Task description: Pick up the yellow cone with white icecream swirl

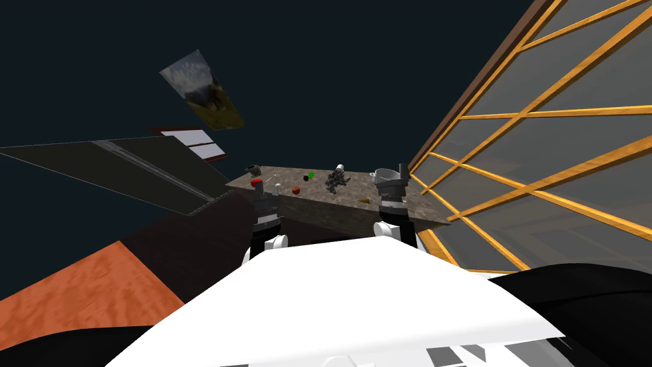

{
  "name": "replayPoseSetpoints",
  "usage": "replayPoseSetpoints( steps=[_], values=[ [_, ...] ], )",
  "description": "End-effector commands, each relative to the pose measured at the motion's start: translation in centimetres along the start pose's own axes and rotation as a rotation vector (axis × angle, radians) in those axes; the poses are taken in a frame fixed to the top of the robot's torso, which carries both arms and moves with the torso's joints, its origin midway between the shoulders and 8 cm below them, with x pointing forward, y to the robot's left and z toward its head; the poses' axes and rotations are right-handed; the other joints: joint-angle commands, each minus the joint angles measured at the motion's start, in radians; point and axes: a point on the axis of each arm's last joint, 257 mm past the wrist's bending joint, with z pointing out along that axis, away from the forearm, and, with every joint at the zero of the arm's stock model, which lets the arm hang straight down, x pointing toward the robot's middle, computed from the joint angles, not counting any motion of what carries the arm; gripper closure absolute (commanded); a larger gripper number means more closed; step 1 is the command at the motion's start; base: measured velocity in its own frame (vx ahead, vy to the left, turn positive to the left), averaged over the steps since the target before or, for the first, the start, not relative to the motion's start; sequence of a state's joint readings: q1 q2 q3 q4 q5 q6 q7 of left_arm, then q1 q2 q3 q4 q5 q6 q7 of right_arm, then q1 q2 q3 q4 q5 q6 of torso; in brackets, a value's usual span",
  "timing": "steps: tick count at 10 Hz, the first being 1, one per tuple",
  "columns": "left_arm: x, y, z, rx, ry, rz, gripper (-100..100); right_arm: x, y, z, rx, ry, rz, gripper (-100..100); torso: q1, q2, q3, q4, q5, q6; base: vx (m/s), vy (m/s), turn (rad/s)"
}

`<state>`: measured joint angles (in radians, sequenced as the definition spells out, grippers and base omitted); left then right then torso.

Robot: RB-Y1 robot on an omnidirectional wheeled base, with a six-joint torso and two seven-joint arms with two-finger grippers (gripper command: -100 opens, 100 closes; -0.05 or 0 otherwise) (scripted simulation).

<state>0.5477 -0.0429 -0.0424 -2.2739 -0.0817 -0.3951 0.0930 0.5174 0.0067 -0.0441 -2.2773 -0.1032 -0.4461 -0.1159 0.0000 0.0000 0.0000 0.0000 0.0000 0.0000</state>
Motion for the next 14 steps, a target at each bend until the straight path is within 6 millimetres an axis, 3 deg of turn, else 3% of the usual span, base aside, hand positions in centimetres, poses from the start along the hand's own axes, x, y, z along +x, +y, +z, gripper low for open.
replayPoseSetpoints(
  steps=[1, 14],
  values=[
    [0.0, 0.0, 0.0, 0.0, 0.0, 0.0, 0, 0.4, 0.1, 0.0, -0.002, 0.034, -0.034, -100, 0.0, 0.0, 0.0, 0.0, 0.0, 0.0, -0.014, -0.002, 0.004],
    [0.0, 0.0, 0.0, 0.0, 0.0, 0.0, 0, 4.2, 0.6, -1.0, -0.076, 0.374, -0.451, -100, 0.0, 0.004, 0.002, 0.001, 0.0, 0.0, -0.054, -0.008, 0.015]
  ],
)
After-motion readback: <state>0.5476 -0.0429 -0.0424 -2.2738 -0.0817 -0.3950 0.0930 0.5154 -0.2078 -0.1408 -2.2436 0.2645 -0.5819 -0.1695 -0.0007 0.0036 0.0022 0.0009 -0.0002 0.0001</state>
